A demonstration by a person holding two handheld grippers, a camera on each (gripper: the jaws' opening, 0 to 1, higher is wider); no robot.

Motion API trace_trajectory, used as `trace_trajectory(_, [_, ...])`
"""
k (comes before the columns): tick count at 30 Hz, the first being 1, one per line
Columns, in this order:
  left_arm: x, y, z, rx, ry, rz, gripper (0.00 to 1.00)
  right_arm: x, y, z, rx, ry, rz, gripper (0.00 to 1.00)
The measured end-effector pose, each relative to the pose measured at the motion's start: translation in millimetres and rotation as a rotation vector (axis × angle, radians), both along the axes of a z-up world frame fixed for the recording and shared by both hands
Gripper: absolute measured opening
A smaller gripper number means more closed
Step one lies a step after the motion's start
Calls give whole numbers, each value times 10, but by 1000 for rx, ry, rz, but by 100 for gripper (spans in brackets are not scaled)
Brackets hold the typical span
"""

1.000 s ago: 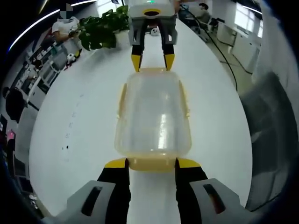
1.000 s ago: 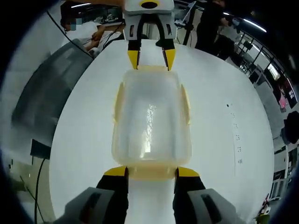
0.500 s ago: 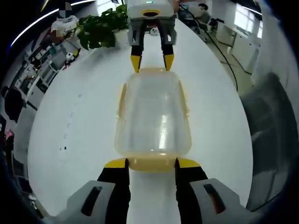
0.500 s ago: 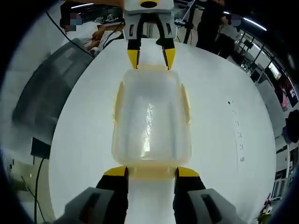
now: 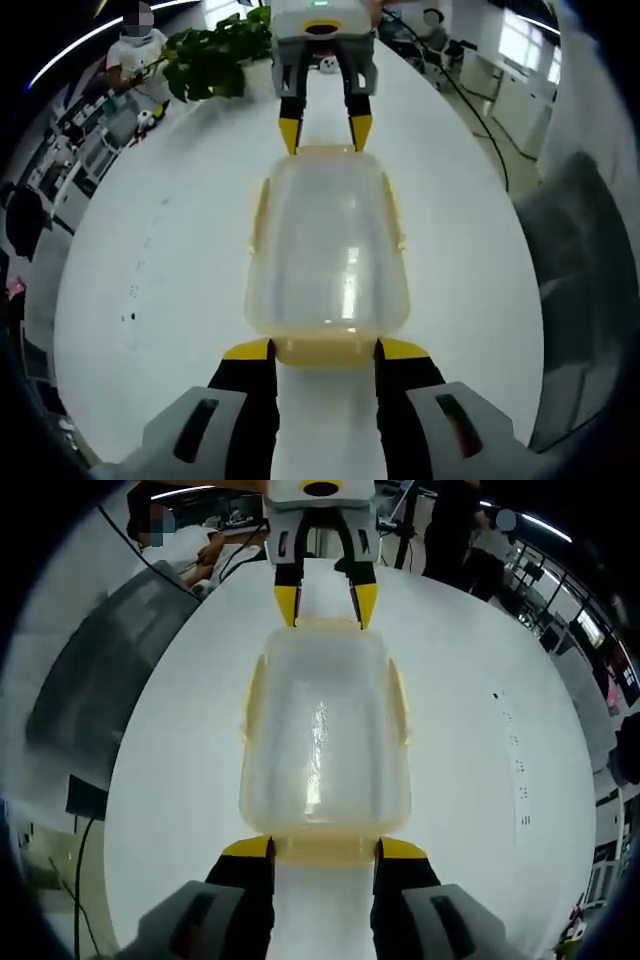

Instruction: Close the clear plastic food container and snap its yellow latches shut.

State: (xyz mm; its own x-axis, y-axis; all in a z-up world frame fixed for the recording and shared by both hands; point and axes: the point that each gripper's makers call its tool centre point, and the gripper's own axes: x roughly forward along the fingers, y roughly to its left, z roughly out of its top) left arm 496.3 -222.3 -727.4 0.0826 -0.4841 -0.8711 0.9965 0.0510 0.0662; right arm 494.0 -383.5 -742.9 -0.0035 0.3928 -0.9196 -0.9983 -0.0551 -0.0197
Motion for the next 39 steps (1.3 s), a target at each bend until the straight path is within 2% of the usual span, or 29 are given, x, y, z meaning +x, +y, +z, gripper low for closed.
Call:
trace_trajectory(26, [33,21,-96,-3,19,-10,36,-6,25,-26,21,23,-13,36])
trace_trajectory(31, [39,35,-81,-8,16,-24,37,5,19,-20,23,6,-11,38])
trace_trajectory(34, [56,56,-58,-17,11,-11,40,26,46,37,52,8,-45,53])
trace_trajectory(35, [70,71,-54,-15,5,-5,42,30,40,42,51,7,-44,53])
trace_trajectory(37, [96,113,-44,-11,2,14,43,28,11,51,40,-3,-29,47])
trace_trajectory(39, [106,140,-31,-16,4,26,42,19,10,52,42,4,-40,48])
